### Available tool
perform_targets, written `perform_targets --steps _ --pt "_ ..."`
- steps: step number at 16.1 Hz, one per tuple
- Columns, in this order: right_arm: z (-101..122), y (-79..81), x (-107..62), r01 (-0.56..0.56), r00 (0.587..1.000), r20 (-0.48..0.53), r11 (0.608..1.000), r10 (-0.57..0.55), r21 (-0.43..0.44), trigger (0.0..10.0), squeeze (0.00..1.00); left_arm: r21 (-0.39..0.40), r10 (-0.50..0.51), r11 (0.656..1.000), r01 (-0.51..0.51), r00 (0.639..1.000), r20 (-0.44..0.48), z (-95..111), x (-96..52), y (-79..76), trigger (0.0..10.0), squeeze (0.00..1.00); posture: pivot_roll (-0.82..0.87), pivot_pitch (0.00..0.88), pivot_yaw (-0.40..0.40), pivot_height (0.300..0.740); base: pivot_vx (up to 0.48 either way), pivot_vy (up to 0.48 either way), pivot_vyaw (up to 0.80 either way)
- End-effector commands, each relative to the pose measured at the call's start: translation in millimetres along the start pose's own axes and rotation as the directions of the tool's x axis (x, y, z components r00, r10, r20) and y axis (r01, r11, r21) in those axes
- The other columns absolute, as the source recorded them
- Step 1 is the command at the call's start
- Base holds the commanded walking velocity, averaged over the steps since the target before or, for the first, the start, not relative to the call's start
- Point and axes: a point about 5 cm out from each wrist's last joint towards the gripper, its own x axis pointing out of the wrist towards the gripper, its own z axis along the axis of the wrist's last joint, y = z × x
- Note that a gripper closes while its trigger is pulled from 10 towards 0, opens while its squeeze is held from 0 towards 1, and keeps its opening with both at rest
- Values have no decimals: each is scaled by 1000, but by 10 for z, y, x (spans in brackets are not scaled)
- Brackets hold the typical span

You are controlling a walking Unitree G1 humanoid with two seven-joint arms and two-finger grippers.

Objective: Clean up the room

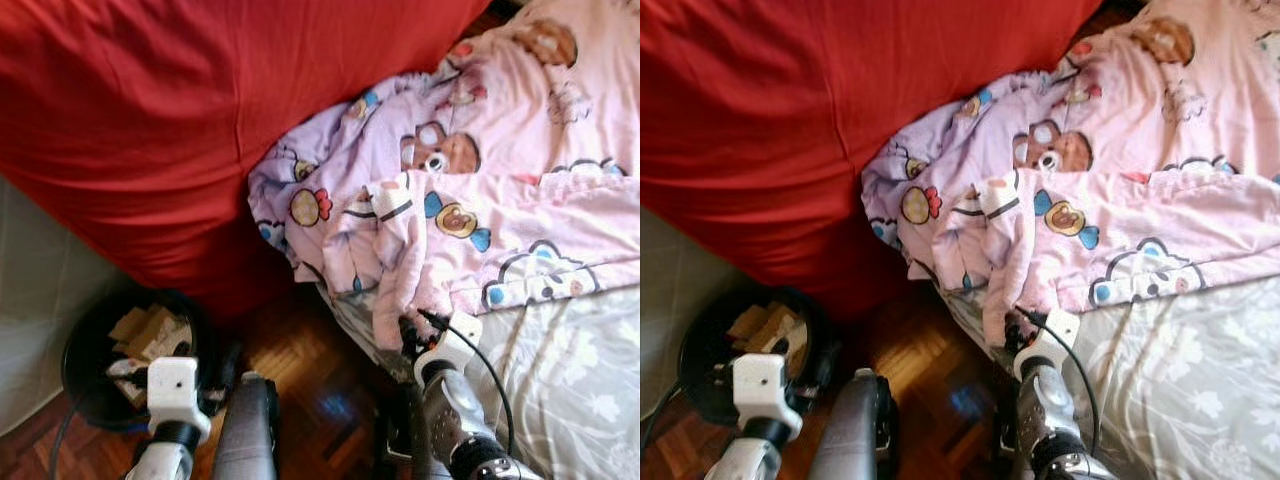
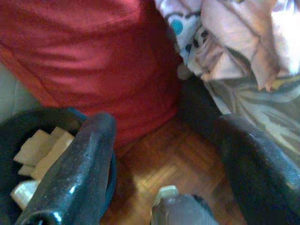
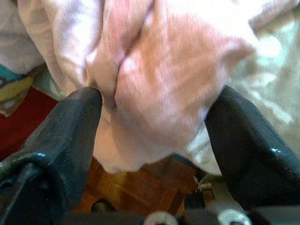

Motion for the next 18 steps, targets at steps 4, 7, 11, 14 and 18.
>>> perform_targets --steps 4,7,11,14,18 --pt "-63 18 -16 -36 999 -26 999 36 -17 4471 0 19 20 1000 -19 999 -45 -34 -116 28 10000 0 240 440 56 625 0 0 0" --pt "-96 4 -24 -33 998 -47 999 32 -26 0 0 21 25 1000 -24 998 -54 -42 -139 37 10000 0 240 438 54 625 0 0 0" --pt "-154 -34 -53 -36 997 -65 999 35 -27 0 0 25 34 999 -32 998 -62 -51 -159 36 10000 0 231 426 48 625 0 0 0" --pt "-176 -33 -60 -46 996 -75 998 43 -35 0 0 29 46 999 -44 998 -50 -15 -133 57 10000 0 232 423 45 625 0 0 0" --pt "-164 -31 -54 -42 997 -71 999 40 -28 0 0 36 41 999 -39 998 -48 -25 -100 50 10000 0 225 414 41 625 0 0 0"
